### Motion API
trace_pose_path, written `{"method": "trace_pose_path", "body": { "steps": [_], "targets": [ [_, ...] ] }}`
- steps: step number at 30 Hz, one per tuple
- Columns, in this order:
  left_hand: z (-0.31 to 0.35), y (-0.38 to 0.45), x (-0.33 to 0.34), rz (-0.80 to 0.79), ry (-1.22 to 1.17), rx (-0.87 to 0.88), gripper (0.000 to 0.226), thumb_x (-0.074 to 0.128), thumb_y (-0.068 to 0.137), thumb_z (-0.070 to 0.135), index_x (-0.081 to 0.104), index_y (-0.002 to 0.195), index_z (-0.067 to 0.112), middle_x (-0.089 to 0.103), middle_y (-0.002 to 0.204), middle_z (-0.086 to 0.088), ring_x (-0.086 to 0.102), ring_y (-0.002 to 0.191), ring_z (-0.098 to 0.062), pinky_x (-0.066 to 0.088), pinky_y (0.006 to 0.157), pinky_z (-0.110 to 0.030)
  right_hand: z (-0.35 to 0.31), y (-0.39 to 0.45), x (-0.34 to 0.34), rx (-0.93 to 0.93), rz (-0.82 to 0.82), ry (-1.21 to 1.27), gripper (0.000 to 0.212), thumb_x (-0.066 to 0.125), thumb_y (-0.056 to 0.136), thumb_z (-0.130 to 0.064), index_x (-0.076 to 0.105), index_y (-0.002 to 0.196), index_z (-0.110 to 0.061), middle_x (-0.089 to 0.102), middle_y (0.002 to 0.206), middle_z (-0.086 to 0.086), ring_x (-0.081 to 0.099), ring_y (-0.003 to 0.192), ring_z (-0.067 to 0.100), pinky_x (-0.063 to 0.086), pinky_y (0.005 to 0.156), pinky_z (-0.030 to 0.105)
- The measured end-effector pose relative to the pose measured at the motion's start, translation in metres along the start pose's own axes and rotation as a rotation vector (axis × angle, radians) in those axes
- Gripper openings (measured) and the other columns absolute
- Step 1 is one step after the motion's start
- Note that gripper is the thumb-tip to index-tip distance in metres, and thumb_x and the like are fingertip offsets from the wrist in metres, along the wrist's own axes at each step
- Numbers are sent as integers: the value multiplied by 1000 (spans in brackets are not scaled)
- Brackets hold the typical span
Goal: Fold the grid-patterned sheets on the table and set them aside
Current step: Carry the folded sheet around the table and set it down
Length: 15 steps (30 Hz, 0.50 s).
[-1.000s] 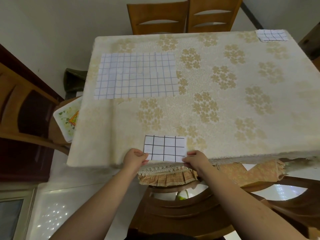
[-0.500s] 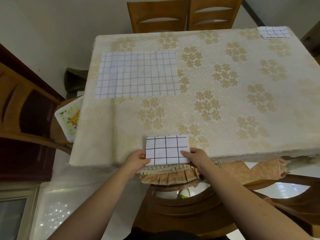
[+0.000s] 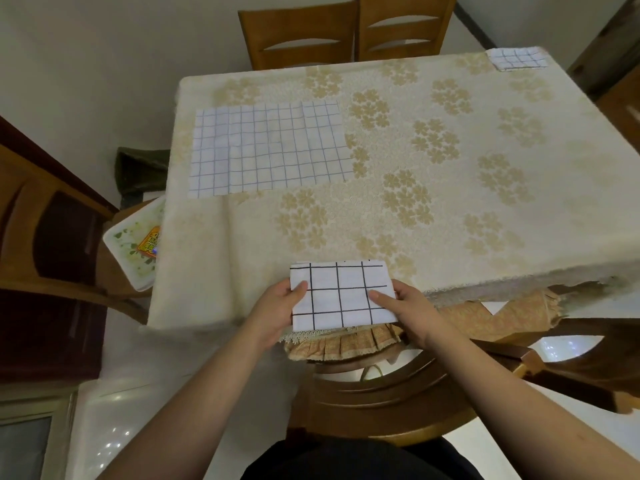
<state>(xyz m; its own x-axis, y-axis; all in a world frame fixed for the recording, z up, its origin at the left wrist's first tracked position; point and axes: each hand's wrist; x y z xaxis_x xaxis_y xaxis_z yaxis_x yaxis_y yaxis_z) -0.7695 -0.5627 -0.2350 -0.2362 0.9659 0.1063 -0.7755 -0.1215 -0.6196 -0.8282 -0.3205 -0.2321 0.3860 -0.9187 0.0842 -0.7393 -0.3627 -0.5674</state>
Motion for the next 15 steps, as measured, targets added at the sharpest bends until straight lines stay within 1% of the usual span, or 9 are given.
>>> {"method": "trace_pose_path", "body": {
  "steps": [3,5,8,10,12,15],
  "targets": [
    [2,-11,2,-38,23,6,22,54,98,22,65,115,14,73,109,-8,70,101,-25,54,91,-46,0,-19,7,-9,65,75,25,64,92,-18,66,116,-11,73,111,9,70,101,26,55,91,44],
    [3,-18,6,-36,31,7,22,55,98,22,66,114,12,74,107,-8,71,98,-25,55,90,-46,3,-31,10,-20,128,81,21,63,93,-19,68,112,-11,73,109,11,70,100,28,54,92,47],
    [1,-25,16,-20,54,9,18,57,97,22,68,107,12,75,101,-8,72,92,-24,57,84,-42,10,-53,12,-39,213,93,24,60,95,-23,67,113,-8,73,108,12,71,98,29,56,89,46],
    [-3,-28,24,-14,84,15,16,56,97,24,69,101,15,76,98,-7,73,90,-24,57,84,-43,16,-69,10,-52,278,88,25,59,95,-27,67,111,-9,74,104,11,71,95,29,57,86,46],
    [-9,-29,34,1,154,36,19,54,98,29,69,97,18,75,97,-5,72,91,-24,57,86,-45,23,-85,8,-60,361,37,24,59,95,-34,69,104,-13,75,97,8,72,89,25,58,81,42],
    [-16,-32,48,24,381,134,28,50,98,40,68,92,19,74,94,-3,70,88,-23,56,84,-49,33,-104,1,-63,492,-38,17,59,94,-38,68,93,-24,74,90,-1,71,83,16,58,74,32]
  ]
}}
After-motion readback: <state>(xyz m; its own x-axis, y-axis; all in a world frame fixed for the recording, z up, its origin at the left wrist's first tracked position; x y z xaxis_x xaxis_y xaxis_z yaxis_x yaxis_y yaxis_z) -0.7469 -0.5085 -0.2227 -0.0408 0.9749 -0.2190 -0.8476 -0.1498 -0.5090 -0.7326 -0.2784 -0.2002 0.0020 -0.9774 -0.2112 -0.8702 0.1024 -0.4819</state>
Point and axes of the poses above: each hand's wrist, its own y-axis towards the middle knuckle, its own x-axis out of the palm, z = x × y
